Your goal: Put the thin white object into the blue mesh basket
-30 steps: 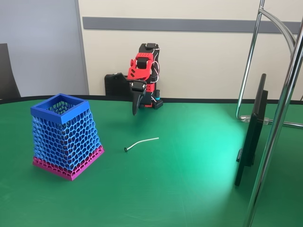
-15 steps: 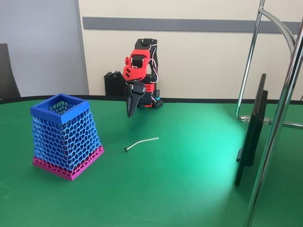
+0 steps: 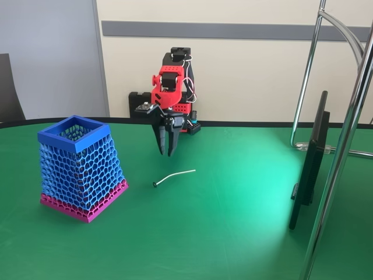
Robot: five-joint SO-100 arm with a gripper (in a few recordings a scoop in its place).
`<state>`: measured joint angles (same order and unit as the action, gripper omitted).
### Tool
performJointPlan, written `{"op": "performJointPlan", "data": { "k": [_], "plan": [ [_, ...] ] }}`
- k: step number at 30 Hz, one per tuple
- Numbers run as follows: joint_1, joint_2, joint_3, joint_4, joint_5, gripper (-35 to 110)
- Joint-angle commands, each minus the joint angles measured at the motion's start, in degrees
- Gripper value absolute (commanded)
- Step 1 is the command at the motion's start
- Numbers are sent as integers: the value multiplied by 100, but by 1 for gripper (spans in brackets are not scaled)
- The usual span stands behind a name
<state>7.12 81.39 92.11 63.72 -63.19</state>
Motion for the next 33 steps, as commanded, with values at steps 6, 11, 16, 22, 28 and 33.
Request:
{"op": "performJointPlan", "data": {
  "k": [6, 11, 16, 22, 28, 33],
  "plan": [
    [158, -1143, -1538, 220, -545, 17],
    [272, -1626, -1995, 396, -712, 17],
    [334, -2109, -2355, 396, -721, 16],
    [360, -2470, -2619, 396, -782, 16],
    [360, -2689, -2777, 396, -879, 16],
    [290, -2883, -2830, 396, -826, 16]
  ]
}}
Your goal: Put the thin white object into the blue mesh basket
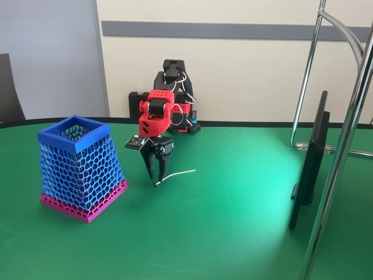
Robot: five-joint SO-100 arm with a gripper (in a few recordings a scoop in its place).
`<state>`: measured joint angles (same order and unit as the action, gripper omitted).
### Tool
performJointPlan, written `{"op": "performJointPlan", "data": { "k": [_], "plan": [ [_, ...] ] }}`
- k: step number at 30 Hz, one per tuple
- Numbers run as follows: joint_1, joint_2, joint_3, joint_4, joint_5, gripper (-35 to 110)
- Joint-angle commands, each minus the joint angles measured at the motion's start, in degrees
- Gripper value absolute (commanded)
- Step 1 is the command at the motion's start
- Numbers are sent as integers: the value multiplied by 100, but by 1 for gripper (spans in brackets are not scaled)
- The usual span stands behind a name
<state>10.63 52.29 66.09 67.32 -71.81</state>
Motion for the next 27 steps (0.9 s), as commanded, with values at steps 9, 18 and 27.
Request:
{"op": "performJointPlan", "data": {
  "k": [9, 18, 27],
  "plan": [
    [-149, -308, -571, 35, 141, 16],
    [-167, -404, -677, 35, 88, 11],
    [-62, -439, -721, 35, -185, 1]
  ]
}}
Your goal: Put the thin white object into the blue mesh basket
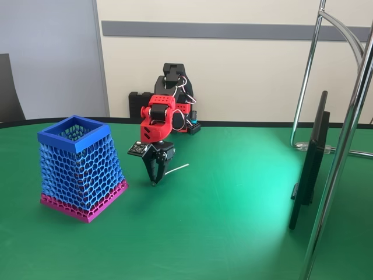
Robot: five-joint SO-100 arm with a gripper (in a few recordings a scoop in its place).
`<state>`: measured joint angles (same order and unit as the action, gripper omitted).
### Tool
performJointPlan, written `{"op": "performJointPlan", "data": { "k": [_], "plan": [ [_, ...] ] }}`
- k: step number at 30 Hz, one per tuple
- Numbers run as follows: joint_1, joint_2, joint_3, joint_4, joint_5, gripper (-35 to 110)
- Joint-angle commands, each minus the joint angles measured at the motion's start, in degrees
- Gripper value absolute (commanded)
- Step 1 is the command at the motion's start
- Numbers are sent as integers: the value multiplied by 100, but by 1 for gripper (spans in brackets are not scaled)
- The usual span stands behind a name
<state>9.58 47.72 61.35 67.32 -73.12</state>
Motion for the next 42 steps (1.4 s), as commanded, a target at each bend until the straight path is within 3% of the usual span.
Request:
{"op": "performJointPlan", "data": {
  "k": [1, 13, 22, 33, 37, 42],
  "plan": [
    [53, 0, -272, 35, -62, 1],
    [26, -158, -2136, -211, 879, 1],
    [202, 826, -1723, -2716, 624, 0],
    [650, 2065, 712, -7506, -1556, 0],
    [800, 2426, 1257, -8183, -2118, 0],
    [949, 2997, 1538, -8244, -2320, 0]
  ]
}}
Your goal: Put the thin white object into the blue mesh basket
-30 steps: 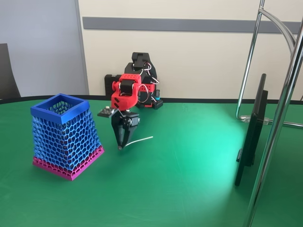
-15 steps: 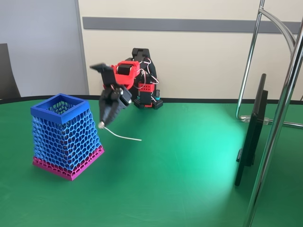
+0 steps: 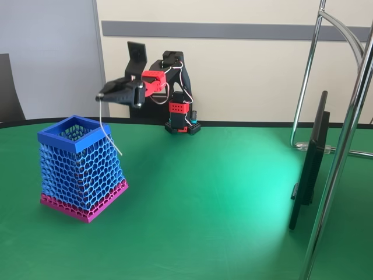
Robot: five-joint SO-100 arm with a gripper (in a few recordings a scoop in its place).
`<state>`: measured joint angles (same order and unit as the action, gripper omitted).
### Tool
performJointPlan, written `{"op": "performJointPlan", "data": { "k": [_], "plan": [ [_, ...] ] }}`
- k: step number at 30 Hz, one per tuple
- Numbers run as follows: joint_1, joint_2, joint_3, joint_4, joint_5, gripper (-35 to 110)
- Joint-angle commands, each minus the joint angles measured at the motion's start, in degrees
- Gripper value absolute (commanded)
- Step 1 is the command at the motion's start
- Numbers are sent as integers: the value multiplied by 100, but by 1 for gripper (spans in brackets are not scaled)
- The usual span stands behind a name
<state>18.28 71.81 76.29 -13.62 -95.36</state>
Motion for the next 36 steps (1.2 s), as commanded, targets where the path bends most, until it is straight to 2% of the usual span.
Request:
{"op": "performJointPlan", "data": {
  "k": [1, 11, 21, 30, 36],
  "plan": [
    [114, 712, 123, -149, -123, 0],
    [773, 1477, 949, -149, -896, 1],
    [1397, 1160, 668, -193, -1266, 1],
    [1204, 1213, 2145, -1143, -809, 5],
    [861, 1468, 2856, -1389, -580, 9]
  ]
}}
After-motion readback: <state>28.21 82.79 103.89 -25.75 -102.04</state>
